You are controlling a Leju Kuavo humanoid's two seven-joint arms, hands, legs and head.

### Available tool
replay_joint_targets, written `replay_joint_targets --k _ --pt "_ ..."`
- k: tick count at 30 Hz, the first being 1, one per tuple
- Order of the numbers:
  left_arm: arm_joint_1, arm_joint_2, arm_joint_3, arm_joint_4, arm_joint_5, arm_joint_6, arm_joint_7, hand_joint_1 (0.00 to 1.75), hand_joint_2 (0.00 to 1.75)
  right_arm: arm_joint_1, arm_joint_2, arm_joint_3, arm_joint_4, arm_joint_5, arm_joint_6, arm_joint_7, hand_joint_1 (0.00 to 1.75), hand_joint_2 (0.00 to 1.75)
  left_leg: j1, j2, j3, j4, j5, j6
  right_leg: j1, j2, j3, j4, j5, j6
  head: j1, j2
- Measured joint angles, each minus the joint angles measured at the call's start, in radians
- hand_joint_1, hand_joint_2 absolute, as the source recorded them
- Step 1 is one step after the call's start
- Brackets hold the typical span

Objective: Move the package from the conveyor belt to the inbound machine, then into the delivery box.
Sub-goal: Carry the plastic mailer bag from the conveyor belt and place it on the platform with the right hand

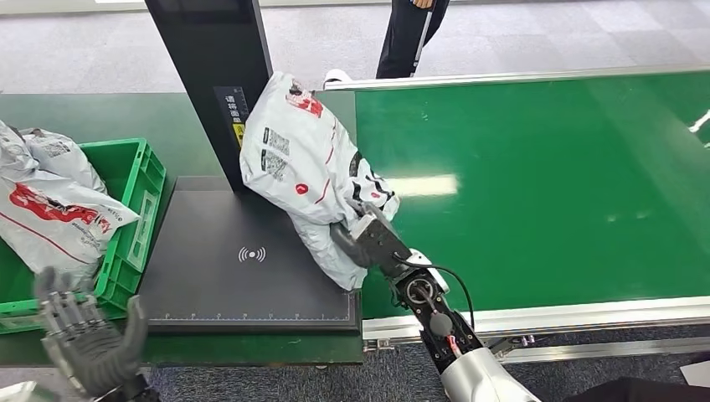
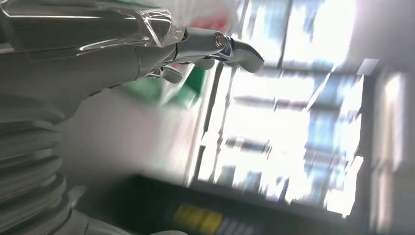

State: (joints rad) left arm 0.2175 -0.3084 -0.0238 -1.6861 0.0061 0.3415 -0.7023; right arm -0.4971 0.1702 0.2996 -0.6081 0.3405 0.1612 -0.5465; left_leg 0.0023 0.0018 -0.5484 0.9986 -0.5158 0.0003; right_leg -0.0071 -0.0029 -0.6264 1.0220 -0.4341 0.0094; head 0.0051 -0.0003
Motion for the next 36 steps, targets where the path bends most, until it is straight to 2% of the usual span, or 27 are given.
replay_joint_targets --k 5,9,10,13,14,19,24,27,31,36 --pt "0.008 0.0 -0.023 -0.145 -0.019 0.195 0.0 0.0 1.75 -0.026 0.005 0.08 0.084 0.001 0.092 0.026 1.75 1.75 0.0 0.0 0.001 0.0 0.0 0.0 0.0 0.0 0.0 0.0 0.0 0.0 0.0 0.0" --pt "0.007 0.009 -0.063 -0.201 -0.025 0.26 0.0 0.0 1.75 -0.044 0.008 0.126 0.13 -0.001 0.086 0.068 1.75 1.75 0.0 0.0 0.001 0.0 0.0 0.0 0.0 0.0 0.0 0.0 0.0 0.0 0.0 0.0" --pt "0.007 0.012 -0.072 -0.21 -0.025 0.269 0.0 0.0 1.75 -0.047 0.008 0.133 0.139 -0.005 0.087 0.081 1.54 1.75 0.0 0.0 0.001 0.0 0.0 0.0 0.0 0.0 0.0 0.0 0.0 0.0 0.0 0.0" --pt "0.005 0.019 -0.09 -0.224 -0.024 0.279 0.0 0.0 1.75 -0.057 0.008 0.148 0.161 -0.012 0.108 0.105 0.24 1.75 0.0 0.0 0.002 0.0 0.0 0.0 0.0 0.0 0.001 0.0 0.0 0.0 0.0 0.0" --pt "0.004 0.022 -0.095 -0.225 -0.023 0.28 0.0 0.0 1.75 -0.06 0.008 0.154 0.167 -0.01 0.118 0.108 0.01 1.75 0.0 0.0 0.002 0.0 0.0 0.0 0.0 0.0 0.001 0.0 0.0 0.0 0.0 0.0" --pt "-0.005 0.031 -0.109 -0.226 -0.017 0.278 0.0 0.0 1.75 -0.064 0.008 0.174 0.186 -0.026 0.128 0.076 0.0 1.75 0.0 0.0 0.002 0.0 0.0 0.0 0.0 0.0 0.001 0.0 0.0 0.0 0.0 0.0" --pt "-0.012 0.037 -0.11 -0.226 -0.013 0.255 0.0 0.0 1.75 -0.057 0.007 0.175 0.185 -0.065 0.157 -0.078 0.0 1.75 0.0 0.0 0.002 0.0 0.0 0.0 0.0 0.0 0.001 0.0 0.0 0.0 0.0 0.0" --pt "-0.015 0.04 -0.109 -0.226 -0.011 0.244 0.0 0.0 1.75 -0.047 0.005 0.175 0.171 -0.078 0.182 -0.134 0.0 1.75 0.0 0.0 0.002 0.0 0.0 0.0 0.0 0.0 0.001 0.0 0.0 0.0 0.0 0.0" --pt "-0.019 0.042 -0.109 -0.226 -0.009 0.237 0.0 0.0 1.75 -0.037 0.004 0.177 0.149 -0.089 0.21 -0.151 0.0 1.75 0.0 0.0 0.002 0.0 0.0 0.0 0.0 0.0 0.001 0.0 0.0 0.0 0.0 0.0" --pt "-0.024 0.042 -0.107 -0.226 -0.01 0.225 0.0 0.0 1.75 -0.031 0.01 0.193 0.1 -0.119 0.289 -0.153 0.0 1.75 0.0 0.0 0.002 0.0 0.0 0.0 0.0 0.0 0.001 0.0 0.0 0.0 0.0 0.0"
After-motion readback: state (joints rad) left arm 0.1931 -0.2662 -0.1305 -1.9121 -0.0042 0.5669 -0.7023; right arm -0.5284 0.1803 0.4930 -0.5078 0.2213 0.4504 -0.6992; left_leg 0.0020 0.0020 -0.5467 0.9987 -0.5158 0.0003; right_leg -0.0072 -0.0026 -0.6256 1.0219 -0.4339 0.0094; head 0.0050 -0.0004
